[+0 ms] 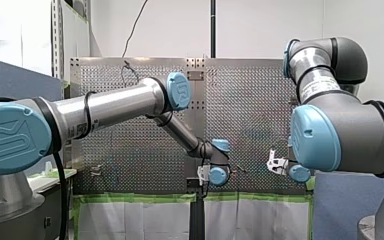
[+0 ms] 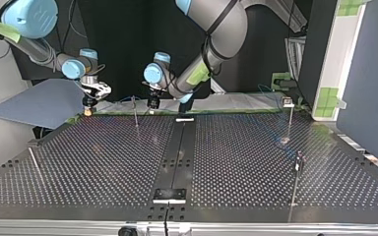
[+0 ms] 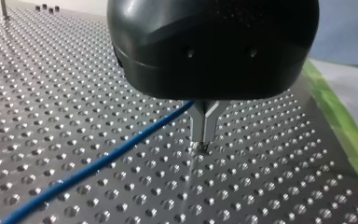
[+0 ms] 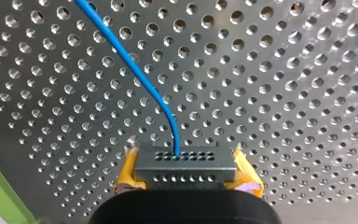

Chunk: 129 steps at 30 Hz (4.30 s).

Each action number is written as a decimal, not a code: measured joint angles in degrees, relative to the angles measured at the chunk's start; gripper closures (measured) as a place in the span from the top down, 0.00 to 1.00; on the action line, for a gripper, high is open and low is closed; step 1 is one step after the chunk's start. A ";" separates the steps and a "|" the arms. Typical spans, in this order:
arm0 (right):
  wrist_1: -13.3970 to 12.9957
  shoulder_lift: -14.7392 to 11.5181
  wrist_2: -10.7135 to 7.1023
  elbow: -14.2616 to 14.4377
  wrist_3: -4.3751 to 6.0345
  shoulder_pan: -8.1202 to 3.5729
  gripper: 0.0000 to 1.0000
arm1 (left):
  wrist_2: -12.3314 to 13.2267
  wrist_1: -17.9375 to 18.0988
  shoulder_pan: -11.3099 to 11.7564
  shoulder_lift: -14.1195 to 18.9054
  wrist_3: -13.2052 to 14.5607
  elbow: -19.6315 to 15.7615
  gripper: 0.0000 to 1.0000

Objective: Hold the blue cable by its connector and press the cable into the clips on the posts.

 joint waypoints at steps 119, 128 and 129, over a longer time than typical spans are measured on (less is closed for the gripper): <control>8.92 3.50 -3.23 -12.82 1.69 2.22 0.00 | 0.95 -1.59 -8.08 3.62 6.18 -5.36 1.00; 8.95 3.51 -3.58 -12.83 1.73 2.35 0.00 | 0.83 -1.93 -8.29 3.63 6.09 -5.38 1.00; 8.96 3.50 -3.58 -12.82 1.73 2.35 0.00 | 0.82 -1.96 -8.29 3.62 5.96 -5.39 1.00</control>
